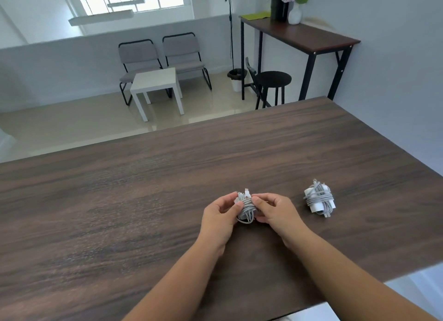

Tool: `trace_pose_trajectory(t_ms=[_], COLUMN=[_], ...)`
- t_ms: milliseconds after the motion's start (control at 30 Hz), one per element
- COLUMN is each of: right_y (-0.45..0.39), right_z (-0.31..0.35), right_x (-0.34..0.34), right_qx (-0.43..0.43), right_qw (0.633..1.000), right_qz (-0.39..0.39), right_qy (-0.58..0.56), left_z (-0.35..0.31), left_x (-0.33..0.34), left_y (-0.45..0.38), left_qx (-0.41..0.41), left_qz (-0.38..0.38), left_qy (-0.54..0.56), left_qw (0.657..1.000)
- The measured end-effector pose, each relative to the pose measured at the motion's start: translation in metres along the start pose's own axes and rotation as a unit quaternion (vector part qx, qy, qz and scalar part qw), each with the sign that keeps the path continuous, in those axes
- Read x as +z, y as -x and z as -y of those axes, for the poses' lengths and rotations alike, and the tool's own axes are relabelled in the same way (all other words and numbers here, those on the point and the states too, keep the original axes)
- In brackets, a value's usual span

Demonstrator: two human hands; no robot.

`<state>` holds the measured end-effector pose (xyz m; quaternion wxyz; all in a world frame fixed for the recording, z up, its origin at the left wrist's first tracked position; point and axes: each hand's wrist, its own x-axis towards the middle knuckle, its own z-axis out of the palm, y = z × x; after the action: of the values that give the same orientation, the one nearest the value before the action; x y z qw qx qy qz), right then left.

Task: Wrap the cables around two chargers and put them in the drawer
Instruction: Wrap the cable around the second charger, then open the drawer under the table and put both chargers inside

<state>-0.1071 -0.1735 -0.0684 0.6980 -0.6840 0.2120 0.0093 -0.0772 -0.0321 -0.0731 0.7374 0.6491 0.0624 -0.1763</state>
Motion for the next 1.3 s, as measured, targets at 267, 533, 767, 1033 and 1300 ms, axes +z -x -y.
trace_pose_trajectory(t_ms=[267,533,767,1033,1300], right_y=[-0.003,0.017,0.007,-0.001,-0.006], right_z=[-0.005,0.023,0.005,-0.019,-0.022], right_x=[-0.004,-0.042,-0.088,-0.098,-0.081], right_qx=[-0.037,-0.207,-0.185,-0.133,-0.211], right_qw=[0.994,0.934,0.874,0.881,0.879], right_qz=[-0.02,-0.17,-0.245,-0.179,-0.096], right_qy=[0.105,0.236,0.376,0.417,0.417], left_z=[0.008,0.007,0.014,0.016,0.017], left_x=[-0.005,-0.014,-0.007,0.008,0.006], left_y=[-0.006,-0.002,-0.002,0.006,0.029], left_qx=[0.057,0.108,0.151,0.167,0.156], left_qz=[-0.014,0.021,0.002,-0.021,-0.1], left_qy=[-0.115,-0.226,-0.332,-0.371,-0.345], left_qw=[0.992,0.968,0.931,0.913,0.92])
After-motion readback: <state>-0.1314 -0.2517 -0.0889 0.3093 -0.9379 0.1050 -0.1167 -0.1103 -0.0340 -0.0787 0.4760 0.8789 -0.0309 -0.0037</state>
